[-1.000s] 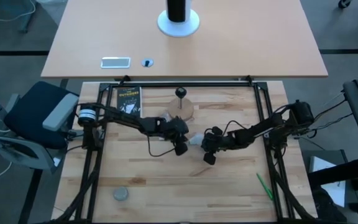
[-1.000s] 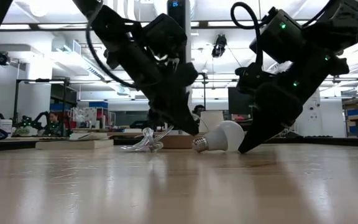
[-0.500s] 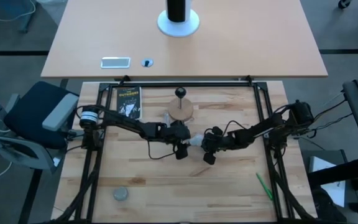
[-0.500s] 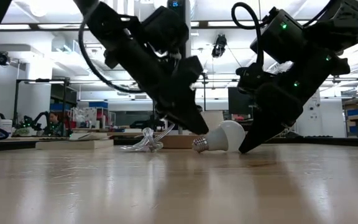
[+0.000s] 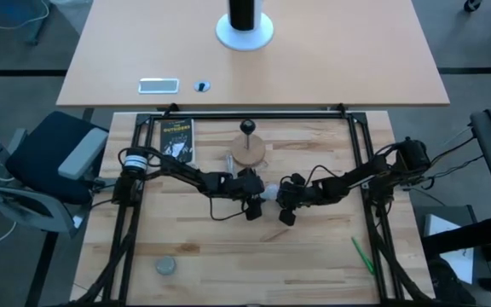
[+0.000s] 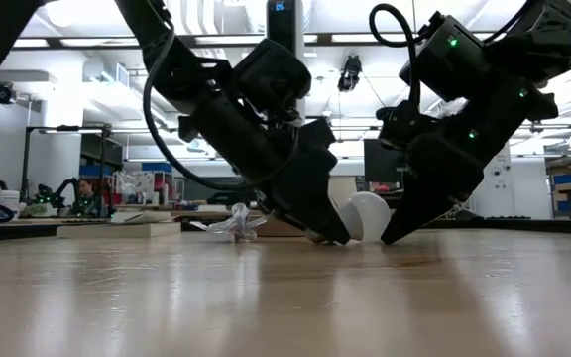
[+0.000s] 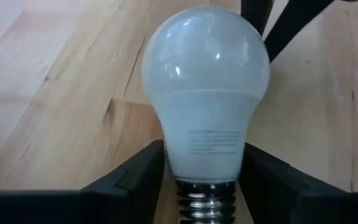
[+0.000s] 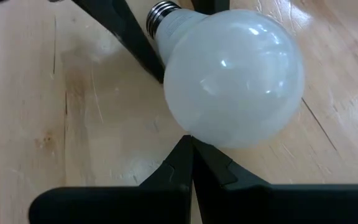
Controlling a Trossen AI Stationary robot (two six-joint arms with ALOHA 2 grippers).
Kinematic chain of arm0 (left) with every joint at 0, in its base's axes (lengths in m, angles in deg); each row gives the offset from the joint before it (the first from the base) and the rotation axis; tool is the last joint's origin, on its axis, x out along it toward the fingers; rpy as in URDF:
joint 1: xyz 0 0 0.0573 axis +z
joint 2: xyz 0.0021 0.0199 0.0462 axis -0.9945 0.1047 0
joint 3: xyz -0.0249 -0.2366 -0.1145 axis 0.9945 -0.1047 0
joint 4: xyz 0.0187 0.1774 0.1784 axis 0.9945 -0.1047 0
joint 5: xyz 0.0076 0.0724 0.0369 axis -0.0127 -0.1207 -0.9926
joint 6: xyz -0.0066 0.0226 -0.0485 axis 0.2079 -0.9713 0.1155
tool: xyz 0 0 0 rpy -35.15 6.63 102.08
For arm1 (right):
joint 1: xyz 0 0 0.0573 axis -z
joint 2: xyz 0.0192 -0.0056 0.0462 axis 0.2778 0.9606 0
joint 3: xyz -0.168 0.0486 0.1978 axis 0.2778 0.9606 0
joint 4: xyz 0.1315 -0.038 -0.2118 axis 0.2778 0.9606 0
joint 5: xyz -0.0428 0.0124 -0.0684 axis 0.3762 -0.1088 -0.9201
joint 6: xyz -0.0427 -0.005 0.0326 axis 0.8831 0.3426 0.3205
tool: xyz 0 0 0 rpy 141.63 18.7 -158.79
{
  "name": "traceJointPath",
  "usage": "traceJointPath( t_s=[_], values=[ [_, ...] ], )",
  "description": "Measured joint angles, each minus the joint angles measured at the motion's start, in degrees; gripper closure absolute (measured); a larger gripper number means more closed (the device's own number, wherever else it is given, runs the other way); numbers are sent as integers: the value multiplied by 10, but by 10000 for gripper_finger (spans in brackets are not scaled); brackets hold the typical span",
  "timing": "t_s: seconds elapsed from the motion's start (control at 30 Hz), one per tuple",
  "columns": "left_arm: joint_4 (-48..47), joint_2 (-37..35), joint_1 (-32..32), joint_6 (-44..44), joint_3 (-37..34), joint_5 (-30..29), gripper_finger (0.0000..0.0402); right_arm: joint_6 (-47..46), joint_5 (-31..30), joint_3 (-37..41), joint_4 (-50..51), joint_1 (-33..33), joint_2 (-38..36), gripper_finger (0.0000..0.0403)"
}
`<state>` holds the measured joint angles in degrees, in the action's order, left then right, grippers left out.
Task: Screw lightbulb
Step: Insert the lightbulb into the black lamp
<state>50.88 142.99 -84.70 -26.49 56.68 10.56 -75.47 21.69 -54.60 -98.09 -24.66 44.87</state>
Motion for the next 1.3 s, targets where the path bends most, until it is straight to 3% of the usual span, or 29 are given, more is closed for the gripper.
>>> traceJointPath(
  t_s=[0.2,0.37,0.53,0.67,0.83,0.97,1.07,1.2,1.3],
  values=[
    [2,-2,0,-13,0,-16,284,6,0,0,13,-1,-11,403],
    [-10,-21,-1,-6,-3,-26,284,-9,-21,2,102,-7,-60,403],
    [-8,-89,-12,-25,-3,-37,284,-35,-73,16,194,-34,-146,403],
    [-12,-151,-17,-65,-10,-42,284,-36,-78,38,198,-38,-231,403],
    [27,-238,-15,-146,-35,-103,284,-19,-112,58,189,-38,-316,403],
    [250,-298,15,-233,-115,-121,284,17,-145,74,147,-36,-350,403],
    [456,-312,69,-235,-189,-89,284,43,-147,84,90,-29,-357,403],
    [642,-278,142,-188,-253,-34,284,81,-148,89,21,-15,-345,403],
    [718,-239,179,-159,-256,24,284,109,-148,89,-18,2,-329,403]
  ],
)
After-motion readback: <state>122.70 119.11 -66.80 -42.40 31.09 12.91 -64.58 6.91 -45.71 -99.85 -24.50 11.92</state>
